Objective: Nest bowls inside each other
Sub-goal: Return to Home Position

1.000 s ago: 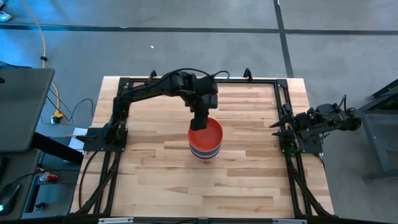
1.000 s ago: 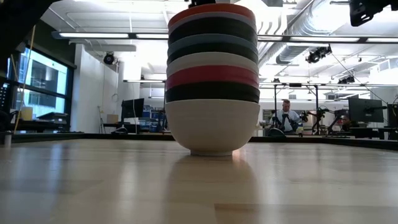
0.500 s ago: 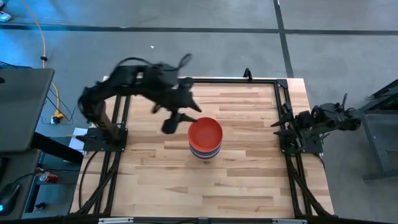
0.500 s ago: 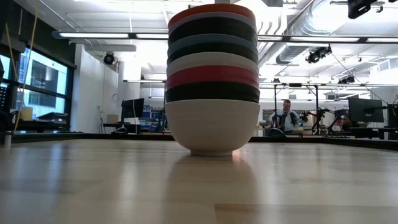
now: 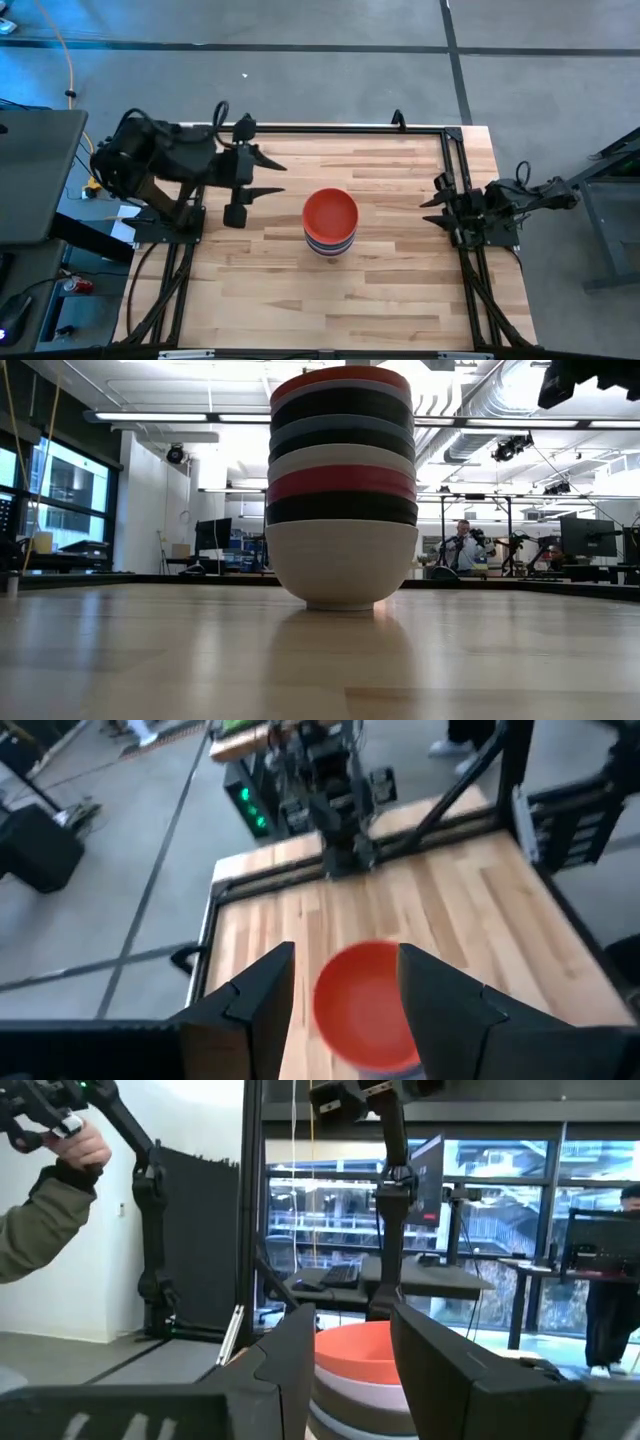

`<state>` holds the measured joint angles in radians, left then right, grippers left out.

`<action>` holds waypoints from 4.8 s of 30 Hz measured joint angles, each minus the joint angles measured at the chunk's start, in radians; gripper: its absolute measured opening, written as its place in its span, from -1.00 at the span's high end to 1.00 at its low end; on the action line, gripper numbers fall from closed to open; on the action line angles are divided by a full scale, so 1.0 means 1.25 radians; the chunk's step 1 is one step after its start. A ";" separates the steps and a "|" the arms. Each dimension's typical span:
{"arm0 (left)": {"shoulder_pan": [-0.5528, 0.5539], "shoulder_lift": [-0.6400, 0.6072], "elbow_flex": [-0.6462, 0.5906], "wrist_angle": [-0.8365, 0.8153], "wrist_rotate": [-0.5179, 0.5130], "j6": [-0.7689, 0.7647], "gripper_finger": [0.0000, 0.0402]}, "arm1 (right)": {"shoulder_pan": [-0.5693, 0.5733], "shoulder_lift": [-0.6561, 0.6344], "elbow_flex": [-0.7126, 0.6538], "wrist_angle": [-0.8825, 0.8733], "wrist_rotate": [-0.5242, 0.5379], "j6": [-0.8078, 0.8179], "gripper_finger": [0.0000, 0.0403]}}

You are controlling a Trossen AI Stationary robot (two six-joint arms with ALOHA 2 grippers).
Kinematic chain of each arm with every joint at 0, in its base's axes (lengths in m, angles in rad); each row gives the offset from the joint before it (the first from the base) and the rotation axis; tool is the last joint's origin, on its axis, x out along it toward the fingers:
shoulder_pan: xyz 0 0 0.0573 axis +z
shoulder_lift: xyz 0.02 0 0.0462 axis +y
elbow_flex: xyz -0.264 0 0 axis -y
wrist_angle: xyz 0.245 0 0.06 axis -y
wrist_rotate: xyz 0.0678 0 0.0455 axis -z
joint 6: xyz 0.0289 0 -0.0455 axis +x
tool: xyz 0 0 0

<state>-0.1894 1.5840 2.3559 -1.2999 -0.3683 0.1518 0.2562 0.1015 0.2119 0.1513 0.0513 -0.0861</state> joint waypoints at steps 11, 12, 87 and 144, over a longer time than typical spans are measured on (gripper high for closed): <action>-0.112 -0.002 -0.036 -0.025 -0.154 -0.049 0.17 | 0.000 0.145 0.000 0.132 -0.012 -0.061 0.37; -0.121 -0.002 -0.047 -0.025 -0.166 -0.052 0.17 | 0.000 0.157 0.000 0.148 -0.014 -0.083 0.37; -0.211 -0.693 -0.316 0.133 0.363 0.254 0.17 | -0.175 -0.072 0.000 -0.009 0.082 -0.054 0.37; -0.210 -1.022 -1.527 1.210 0.325 -0.040 0.17 | -0.175 -0.072 0.000 -0.090 0.012 0.006 0.37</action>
<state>-0.4519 0.3066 0.4474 0.2131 0.0383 0.1012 0.0372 0.0120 0.2119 0.0387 0.0658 -0.0784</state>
